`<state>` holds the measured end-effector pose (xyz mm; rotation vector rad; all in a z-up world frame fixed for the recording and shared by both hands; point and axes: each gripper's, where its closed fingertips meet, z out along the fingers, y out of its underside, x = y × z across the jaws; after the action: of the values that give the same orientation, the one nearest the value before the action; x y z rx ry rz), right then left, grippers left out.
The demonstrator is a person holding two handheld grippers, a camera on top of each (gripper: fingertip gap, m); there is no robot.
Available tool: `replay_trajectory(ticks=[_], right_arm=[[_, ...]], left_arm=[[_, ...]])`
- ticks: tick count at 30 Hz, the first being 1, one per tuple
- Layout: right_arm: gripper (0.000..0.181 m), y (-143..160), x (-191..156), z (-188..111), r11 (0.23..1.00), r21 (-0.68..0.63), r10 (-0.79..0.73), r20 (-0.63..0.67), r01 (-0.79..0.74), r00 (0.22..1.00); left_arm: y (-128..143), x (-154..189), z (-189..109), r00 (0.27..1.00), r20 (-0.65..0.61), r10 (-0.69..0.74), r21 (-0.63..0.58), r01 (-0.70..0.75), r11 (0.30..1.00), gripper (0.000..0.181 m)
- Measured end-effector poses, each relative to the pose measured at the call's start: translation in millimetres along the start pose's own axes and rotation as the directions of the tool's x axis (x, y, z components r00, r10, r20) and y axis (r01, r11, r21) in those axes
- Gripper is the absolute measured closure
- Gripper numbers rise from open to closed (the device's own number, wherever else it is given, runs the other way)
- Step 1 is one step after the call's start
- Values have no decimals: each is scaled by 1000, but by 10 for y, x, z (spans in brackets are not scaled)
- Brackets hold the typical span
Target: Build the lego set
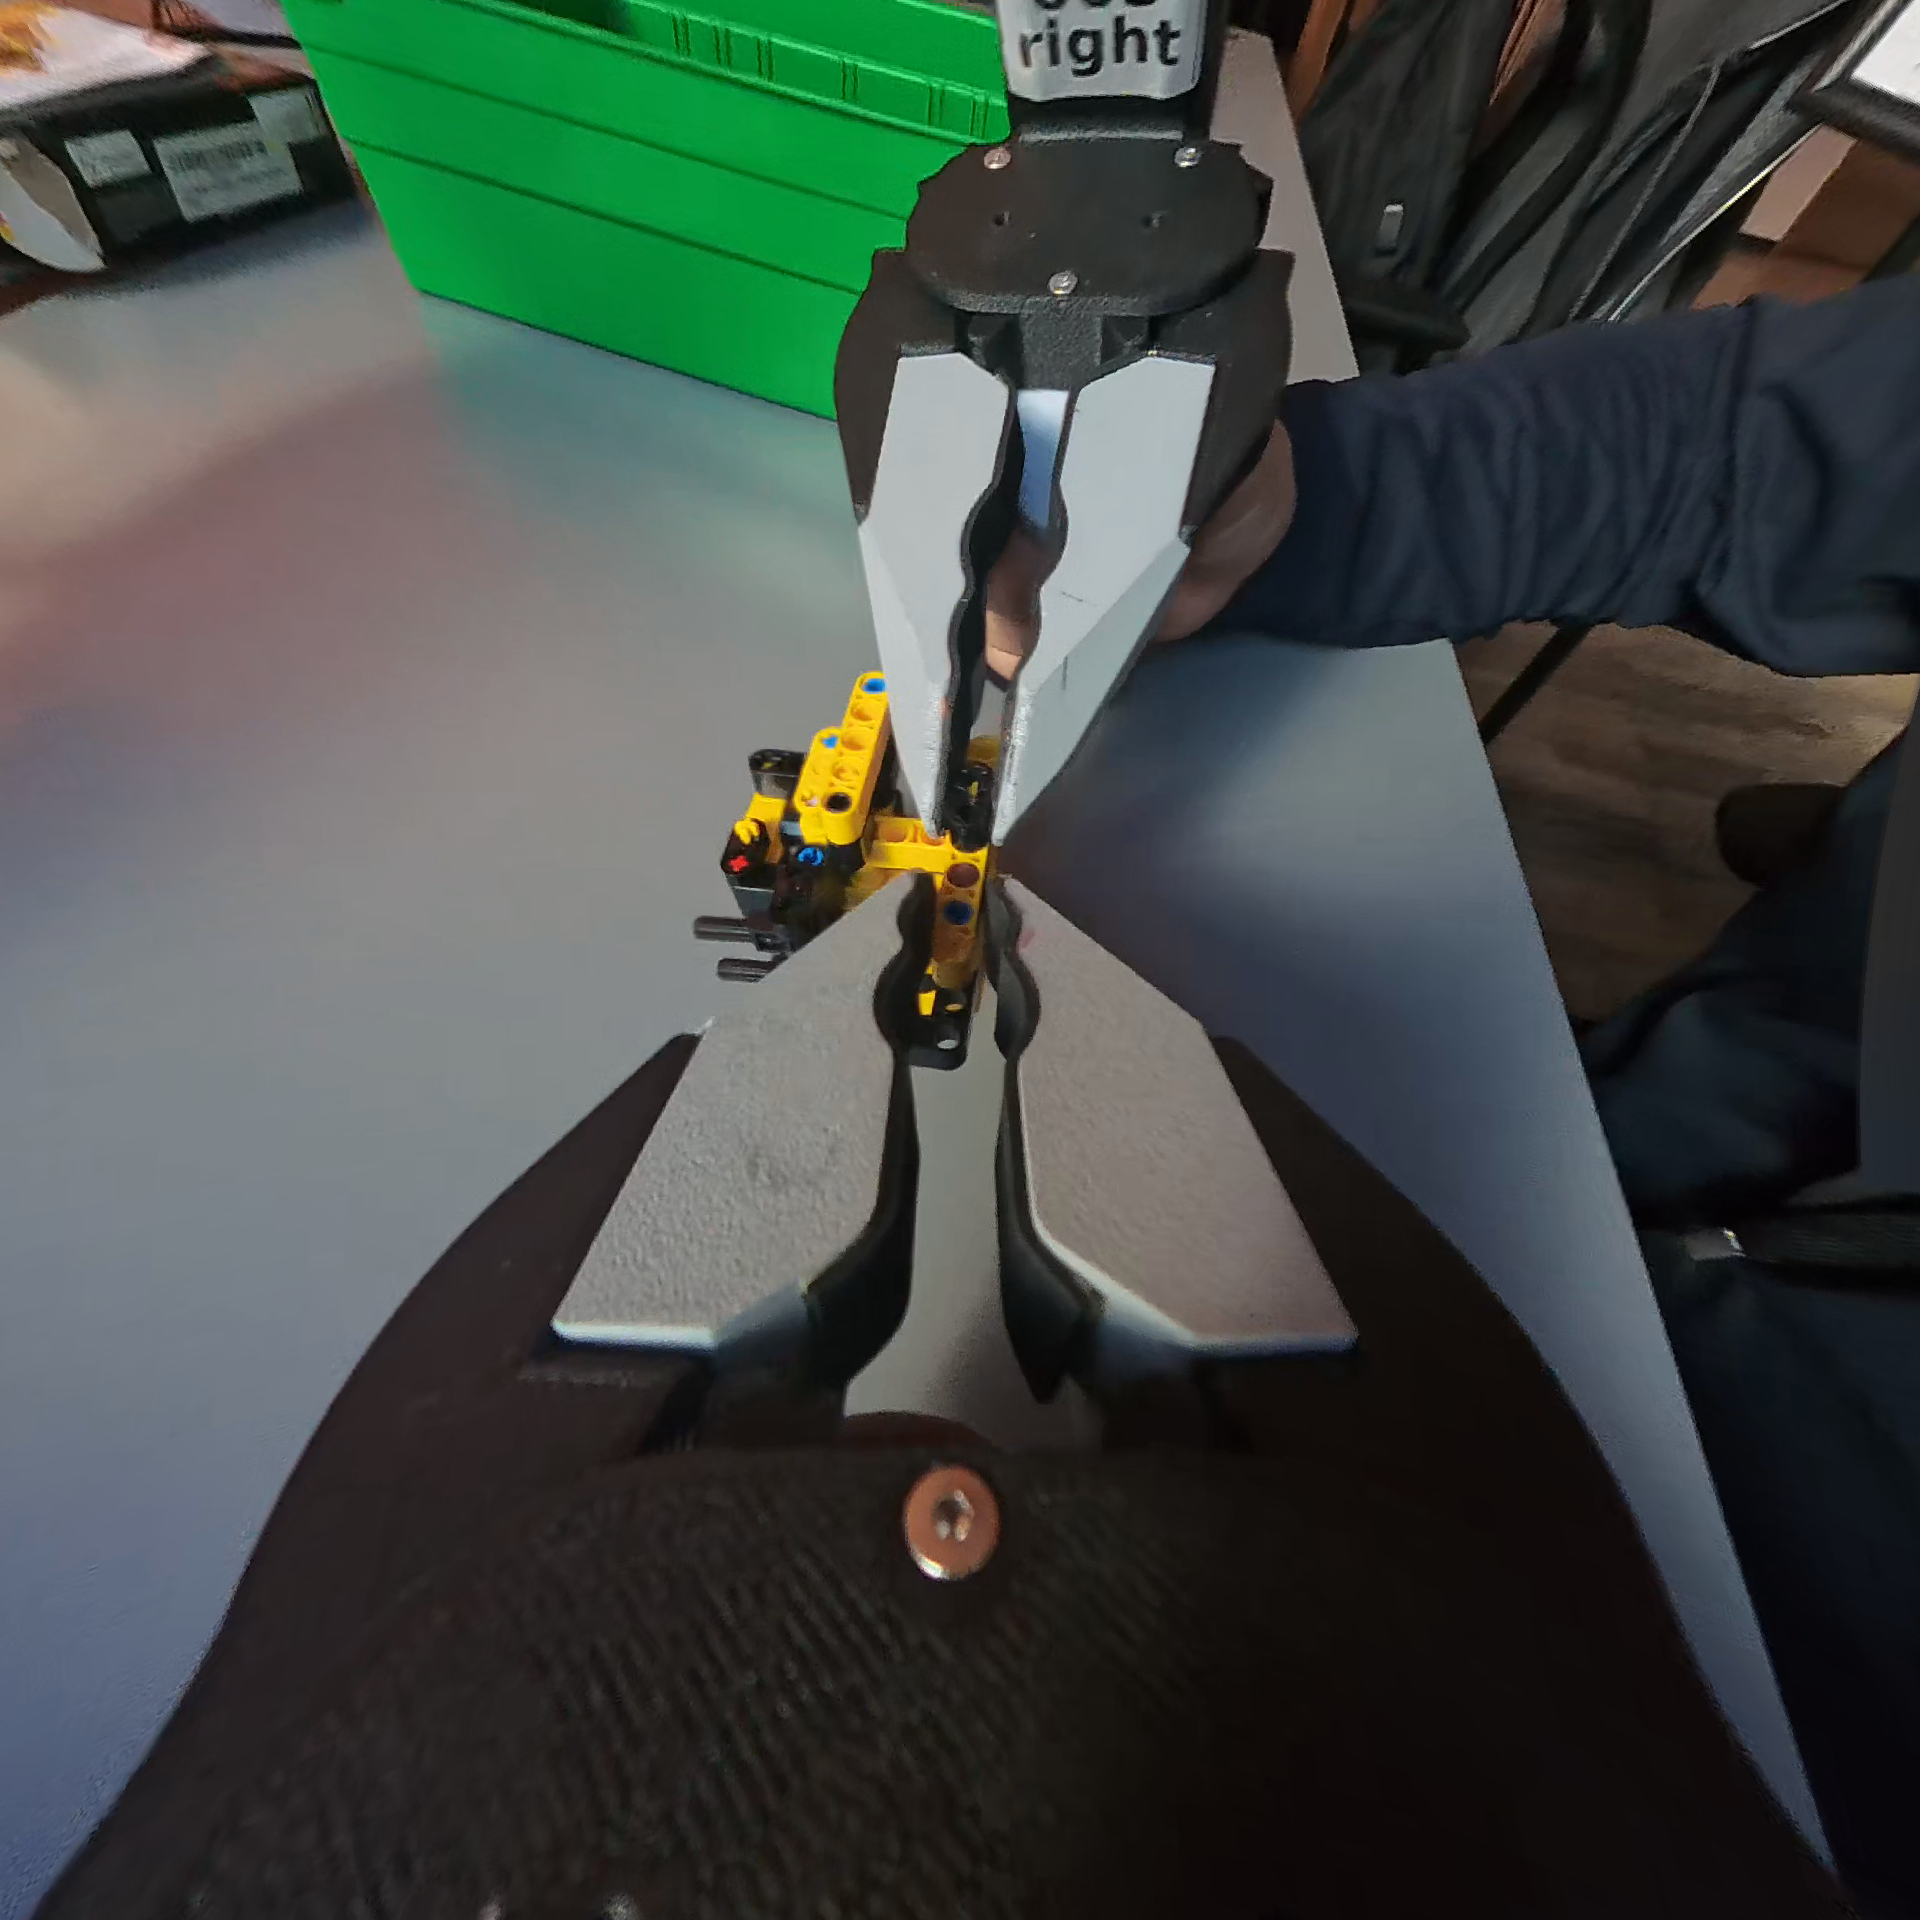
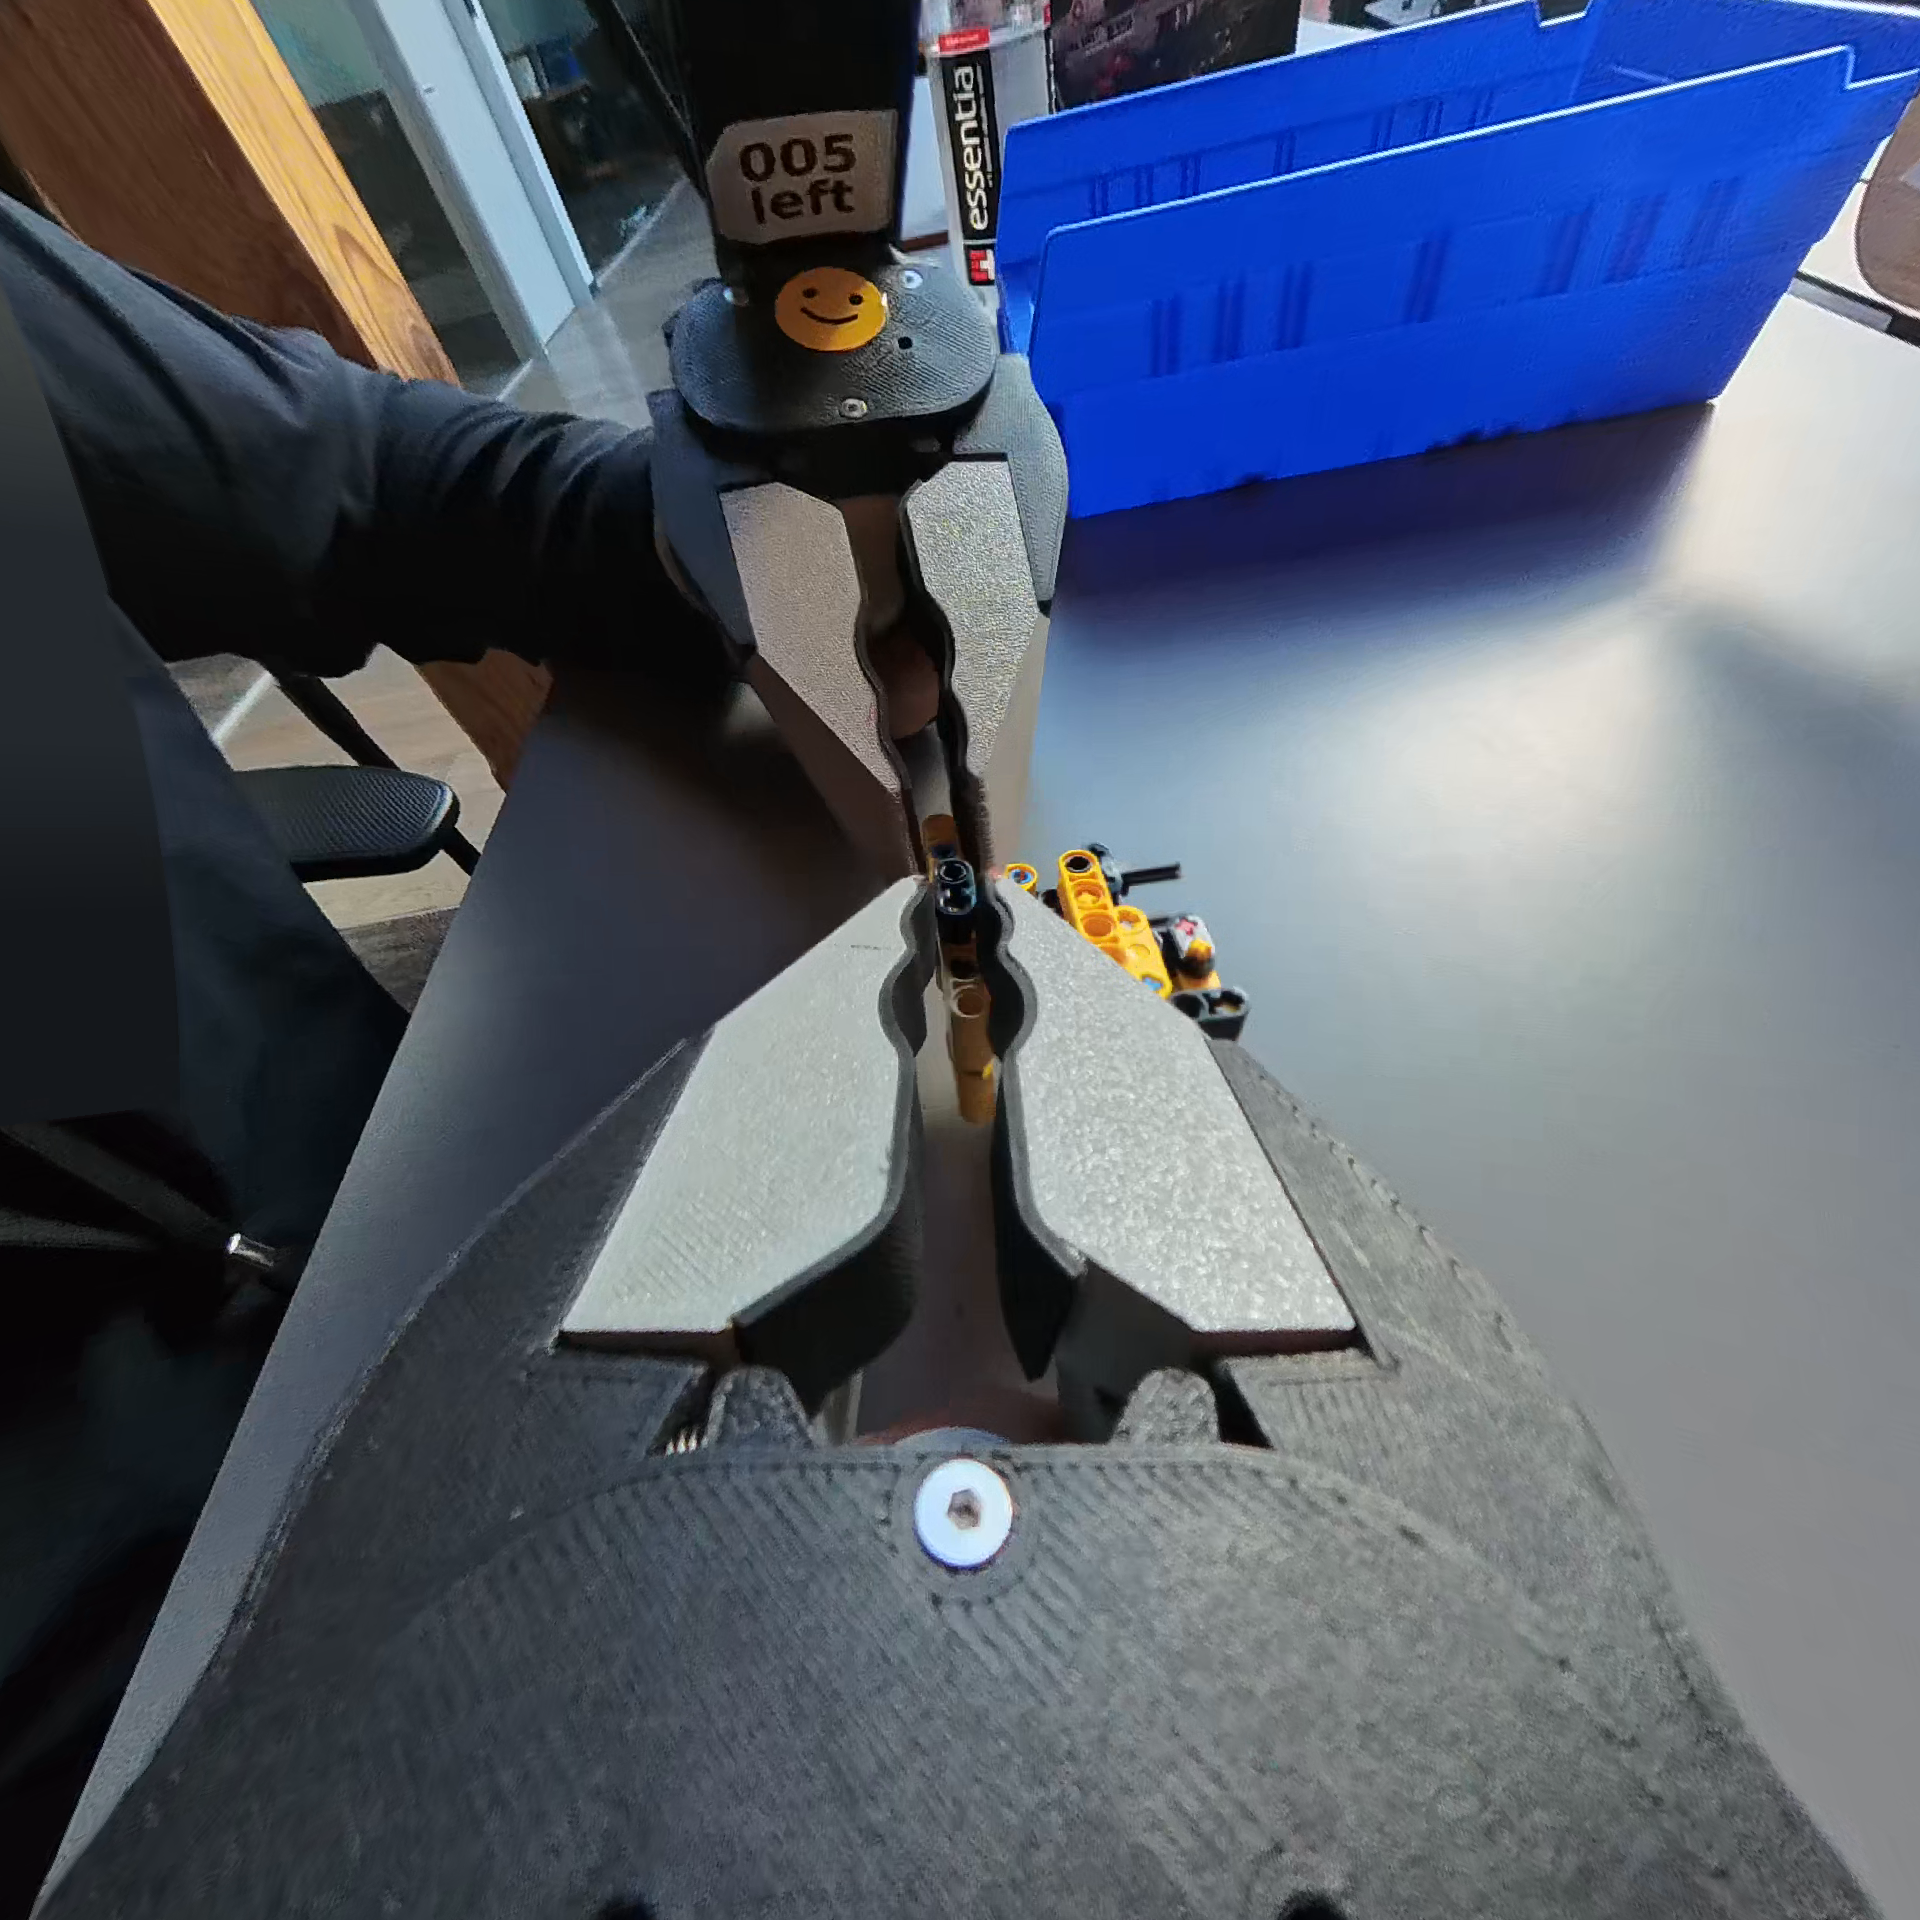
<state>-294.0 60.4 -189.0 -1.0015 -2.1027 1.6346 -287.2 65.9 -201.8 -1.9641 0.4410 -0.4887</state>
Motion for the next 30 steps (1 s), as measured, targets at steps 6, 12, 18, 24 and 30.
replay_trajectory(ticks=[6, 12, 18, 24, 30], right_arm=[[178, -187, 108, -19, 981, 141, 136, -2, -134, 991], [180, -329, 210, -98, 904, 294, 298, 84, -309, 951], [179, -789, 406, -588, 733, 582, 325, 155, -353, 933], [177, -475, 351, -578, 908, 376, 204, -10, -185, 979], [177, -453, 322, -578, 950, 284, 157, -67, -132, 985]], left_arm=[[-111, -57, -45, 991, -32, -128, 87, 130, 988, 176], [-226, -121, -35, 988, 0, -155, 158, 153, 975, 176], [33, -20, 160, 998, 56, -31, -50, 34, 998, 177], [-35, 5, 146, 998, 34, -53, -1, 53, 999, 177], [-103, -37, -6, 986, -22, -164, 84, 165, 983, 177]])
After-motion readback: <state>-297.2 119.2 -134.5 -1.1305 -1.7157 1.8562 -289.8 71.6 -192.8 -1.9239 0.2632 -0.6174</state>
